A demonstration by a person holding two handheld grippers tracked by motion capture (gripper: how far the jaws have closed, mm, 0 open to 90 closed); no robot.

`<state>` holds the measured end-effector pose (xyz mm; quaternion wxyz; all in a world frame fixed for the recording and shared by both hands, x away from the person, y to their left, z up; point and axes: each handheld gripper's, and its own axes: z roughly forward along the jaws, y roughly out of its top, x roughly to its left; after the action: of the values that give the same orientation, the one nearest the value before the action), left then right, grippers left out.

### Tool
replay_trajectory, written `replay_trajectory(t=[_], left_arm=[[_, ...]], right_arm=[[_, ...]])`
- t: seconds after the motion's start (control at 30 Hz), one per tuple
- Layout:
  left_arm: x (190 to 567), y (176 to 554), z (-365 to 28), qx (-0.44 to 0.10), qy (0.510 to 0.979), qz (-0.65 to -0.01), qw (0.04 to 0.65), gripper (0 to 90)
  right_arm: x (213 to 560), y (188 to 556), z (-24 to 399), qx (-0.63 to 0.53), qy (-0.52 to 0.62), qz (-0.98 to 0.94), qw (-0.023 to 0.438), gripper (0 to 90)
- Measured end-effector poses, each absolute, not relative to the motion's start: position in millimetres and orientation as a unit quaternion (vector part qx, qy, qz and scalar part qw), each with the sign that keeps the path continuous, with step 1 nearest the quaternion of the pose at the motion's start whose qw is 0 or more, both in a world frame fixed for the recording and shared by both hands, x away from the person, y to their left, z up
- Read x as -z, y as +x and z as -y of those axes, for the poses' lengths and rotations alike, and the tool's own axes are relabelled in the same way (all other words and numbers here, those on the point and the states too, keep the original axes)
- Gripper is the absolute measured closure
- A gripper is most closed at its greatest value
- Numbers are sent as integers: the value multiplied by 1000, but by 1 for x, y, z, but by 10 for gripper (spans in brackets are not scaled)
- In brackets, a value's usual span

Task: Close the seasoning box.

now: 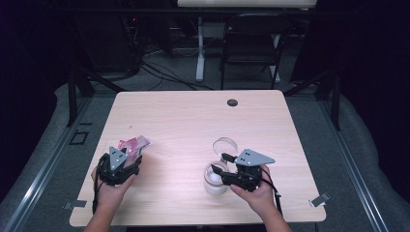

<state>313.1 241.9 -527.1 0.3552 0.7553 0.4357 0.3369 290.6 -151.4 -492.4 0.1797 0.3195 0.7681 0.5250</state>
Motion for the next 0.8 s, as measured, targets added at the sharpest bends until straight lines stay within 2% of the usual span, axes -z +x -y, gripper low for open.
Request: replay_trajectory(t=[0.37,0.57,0.8], left_arm=[[525,311,-221,-323,768,-419,360,384],[521,308,-204,-313,780,-393,373,450],[516,305,-187,-303,786,-383,379,452]], right_arm=[[491,290,151,-527,319,-768,178,446],[488,289,152,-530,316,-767,178,446],[488,289,153,-533,318,-764,178,446]])
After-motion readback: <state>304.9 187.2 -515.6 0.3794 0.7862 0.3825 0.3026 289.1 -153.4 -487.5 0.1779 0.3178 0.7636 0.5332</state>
